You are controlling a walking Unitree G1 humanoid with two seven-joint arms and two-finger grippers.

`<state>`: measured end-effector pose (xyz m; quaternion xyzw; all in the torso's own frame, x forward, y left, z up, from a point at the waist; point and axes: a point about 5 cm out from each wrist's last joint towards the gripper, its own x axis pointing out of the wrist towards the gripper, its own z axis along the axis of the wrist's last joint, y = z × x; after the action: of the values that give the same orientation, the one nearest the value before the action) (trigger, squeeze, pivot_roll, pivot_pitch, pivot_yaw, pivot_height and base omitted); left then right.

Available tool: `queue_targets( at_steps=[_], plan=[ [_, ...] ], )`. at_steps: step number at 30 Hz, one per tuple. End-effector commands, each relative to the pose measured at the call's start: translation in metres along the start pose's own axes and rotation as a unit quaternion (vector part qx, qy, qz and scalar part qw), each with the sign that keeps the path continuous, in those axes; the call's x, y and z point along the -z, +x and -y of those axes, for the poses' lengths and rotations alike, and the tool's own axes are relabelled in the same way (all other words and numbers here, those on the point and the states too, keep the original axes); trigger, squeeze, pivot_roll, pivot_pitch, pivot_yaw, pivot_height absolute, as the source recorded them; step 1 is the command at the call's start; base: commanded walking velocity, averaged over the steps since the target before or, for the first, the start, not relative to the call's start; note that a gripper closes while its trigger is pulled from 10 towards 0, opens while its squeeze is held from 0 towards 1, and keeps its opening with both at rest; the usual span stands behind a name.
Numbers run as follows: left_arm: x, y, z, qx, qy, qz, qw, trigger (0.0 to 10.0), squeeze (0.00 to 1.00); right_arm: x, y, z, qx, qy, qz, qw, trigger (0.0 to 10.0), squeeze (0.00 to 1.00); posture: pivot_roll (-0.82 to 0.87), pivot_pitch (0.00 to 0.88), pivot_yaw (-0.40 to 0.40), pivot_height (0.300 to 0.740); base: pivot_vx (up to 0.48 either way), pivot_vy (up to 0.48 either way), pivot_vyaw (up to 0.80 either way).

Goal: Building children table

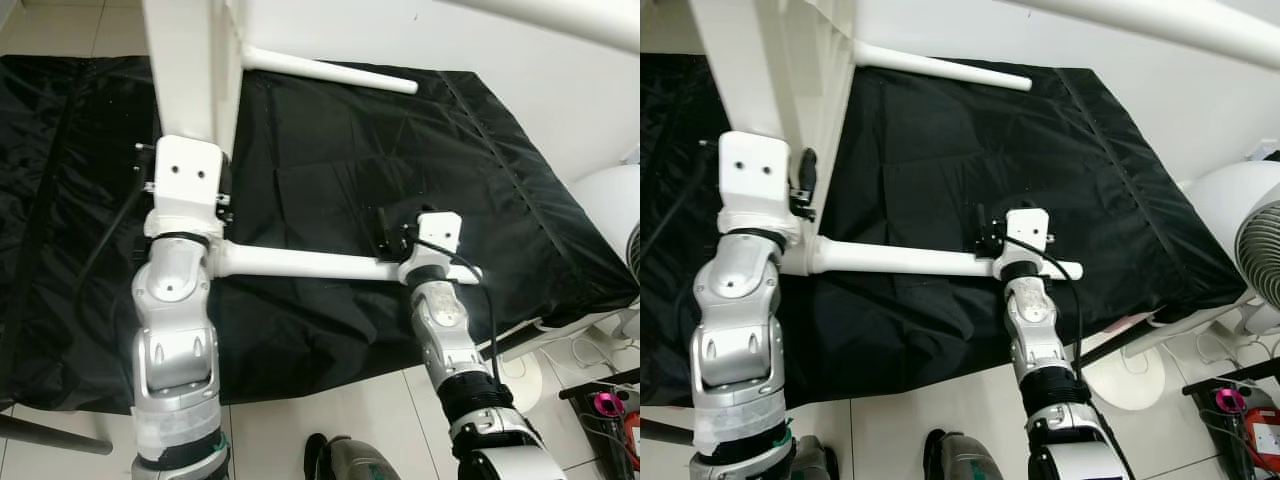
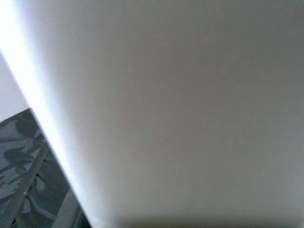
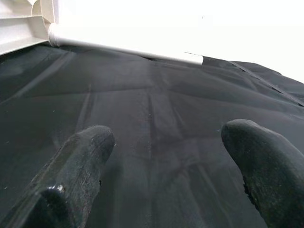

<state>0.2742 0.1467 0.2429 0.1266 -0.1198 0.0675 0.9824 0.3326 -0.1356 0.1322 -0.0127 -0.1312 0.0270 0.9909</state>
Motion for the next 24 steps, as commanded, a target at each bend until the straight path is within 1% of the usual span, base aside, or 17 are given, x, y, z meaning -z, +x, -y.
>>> queue_targets(
  at_steps=[1, 2, 3, 8, 9, 10, 11, 13, 15, 18, 21, 22, 24],
  plan=[
    [-0.017, -0.018, -0.035, -0.257, 0.006, 0.044, 0.965, 0.0, 0.0, 0.005, -0.001, 0.003, 0.002, -0.001, -0.014, 1.0, 10.0, 0.0, 0.02, 0.096, -0.119, 0.74, 0.0, 0.0, 0.0],
    [-0.017, -0.019, -0.036, -0.259, 0.008, 0.044, 0.965, 0.0, 0.0, 0.004, -0.001, 0.003, 0.001, -0.001, -0.014, 1.0, 10.0, 0.0, 0.02, 0.096, -0.119, 0.74, 0.0, 0.0, 0.0],
    [-0.019, -0.024, -0.038, -0.273, 0.006, 0.043, 0.961, 0.0, 0.0, 0.004, -0.001, 0.004, 0.0, -0.002, -0.014, 1.0, 10.0, 0.0, 0.02, 0.1, -0.122, 0.74, 0.0, 0.0, 0.0],
    [-0.02, -0.026, -0.038, -0.274, 0.01, 0.046, 0.961, 0.0, 0.0, 0.004, 0.0, 0.004, -0.002, -0.002, -0.014, 1.0, 10.0, 0.0, 0.02, 0.103, -0.124, 0.74, 0.0, 0.0, 0.0],
    [-0.02, -0.03, -0.04, -0.28, 0.018, 0.045, 0.959, 0.0, 0.0, 0.004, 0.0, 0.004, -0.005, -0.004, -0.015, 1.0, 10.0, 0.0, 0.02, 0.111, -0.14, 0.74, 0.0, 0.0, 0.0],
    [-0.019, -0.036, -0.042, -0.287, 0.028, 0.043, 0.956, 0.0, 0.0, 0.004, 0.001, 0.004, -0.009, -0.006, -0.016, 1.0, 10.0, 0.0, 0.02, 0.111, -0.14, 0.74, 0.0, 0.0, 0.0],
    [-0.019, -0.037, -0.043, -0.289, 0.03, 0.042, 0.956, 0.0, 0.0, 0.004, 0.002, 0.004, -0.01, -0.006, -0.016, 1.0, 10.0, 0.0, 0.02, 0.111, -0.14, 0.74, 0.0, 0.0, 0.0],
    [-0.019, -0.037, -0.043, -0.289, 0.03, 0.042, 0.956, 0.0, 0.0, 0.004, 0.002, 0.004, -0.01, -0.006, -0.016, 1.0, 10.0, 0.0, 0.02, 0.111, -0.14, 0.74, 0.0, 0.0, 0.0],
    [-0.018, -0.042, -0.041, -0.285, 0.036, 0.04, 0.957, 0.0, 0.0, 0.005, 0.002, 0.004, -0.015, -0.009, -0.019, 1.0, 10.0, 0.0, 0.02, 0.119, -0.149, 0.74, 0.0, 0.0, 0.0],
    [-0.018, -0.045, -0.04, -0.28, 0.037, 0.039, 0.958, 0.0, 0.0, 0.005, 0.003, 0.004, -0.018, -0.011, -0.02, 1.0, 10.0, 0.0, 0.02, 0.122, -0.152, 0.74, 0.0, 0.0, 0.0],
    [-0.018, -0.048, -0.037, -0.263, 0.048, 0.044, 0.963, 0.0, 0.0, 0.004, 0.003, 0.004, -0.02, -0.013, -0.019, 1.0, 10.0, 0.0, 0.02, 0.125, -0.155, 0.74, 0.0, 0.0, 0.0],
    [-0.018, -0.048, -0.037, -0.263, 0.048, 0.044, 0.963, 0.0, 0.0, 0.004, 0.003, 0.004, -0.02, -0.013, -0.019, 1.0, 10.0, 0.0, 0.02, 0.125, -0.155, 0.74, 0.0, 0.0, 0.0],
    [-0.017, -0.054, -0.042, -0.276, 0.058, 0.038, 0.959, 0.0, 0.0, 0.004, 0.004, 0.007, -0.018, -0.014, -0.019, 1.0, 10.0, 0.0, 0.01, 0.127, -0.157, 0.74, 0.0, 0.0, 0.0]
  ],
)
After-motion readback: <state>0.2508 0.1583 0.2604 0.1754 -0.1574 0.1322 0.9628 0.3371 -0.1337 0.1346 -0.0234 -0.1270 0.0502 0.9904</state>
